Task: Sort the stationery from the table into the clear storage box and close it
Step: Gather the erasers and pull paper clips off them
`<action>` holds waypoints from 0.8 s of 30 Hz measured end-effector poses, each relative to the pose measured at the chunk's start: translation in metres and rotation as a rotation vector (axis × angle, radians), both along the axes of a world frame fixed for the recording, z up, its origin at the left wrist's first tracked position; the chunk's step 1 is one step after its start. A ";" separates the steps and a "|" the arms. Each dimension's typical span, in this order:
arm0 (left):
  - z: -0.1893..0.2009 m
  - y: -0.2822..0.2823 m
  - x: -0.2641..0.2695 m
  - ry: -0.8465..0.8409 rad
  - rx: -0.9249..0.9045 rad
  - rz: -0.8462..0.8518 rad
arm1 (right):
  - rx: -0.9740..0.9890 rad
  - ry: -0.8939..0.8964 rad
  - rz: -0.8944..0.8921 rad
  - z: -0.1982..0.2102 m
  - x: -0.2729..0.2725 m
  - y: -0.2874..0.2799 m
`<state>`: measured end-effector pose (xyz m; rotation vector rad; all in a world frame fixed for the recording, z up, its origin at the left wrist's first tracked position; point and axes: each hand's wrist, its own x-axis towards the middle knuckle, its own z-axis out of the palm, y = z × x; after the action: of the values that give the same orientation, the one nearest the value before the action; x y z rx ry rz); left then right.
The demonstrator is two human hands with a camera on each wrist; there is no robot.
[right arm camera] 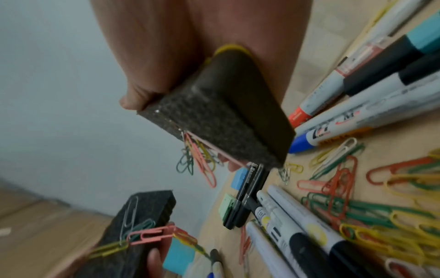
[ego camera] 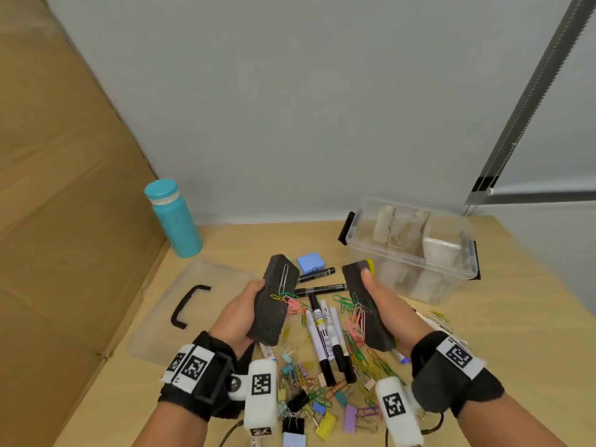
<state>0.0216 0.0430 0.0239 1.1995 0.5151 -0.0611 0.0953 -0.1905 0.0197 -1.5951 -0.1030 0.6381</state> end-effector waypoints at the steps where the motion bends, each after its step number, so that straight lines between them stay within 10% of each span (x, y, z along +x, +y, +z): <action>1: 0.002 -0.002 0.000 0.006 0.038 -0.012 | -0.031 -0.078 0.025 0.003 -0.002 0.002; 15: 0.004 -0.005 0.009 0.046 -0.004 0.004 | -0.527 -1.066 0.472 -0.003 -0.024 0.028; 24: 0.006 -0.013 0.021 0.054 -0.095 -0.002 | -0.432 -1.134 0.456 -0.007 -0.026 0.046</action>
<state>0.0430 0.0298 0.0295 1.1082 0.5520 -0.1187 0.0693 -0.1446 0.0132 -2.2096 -1.2596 0.0016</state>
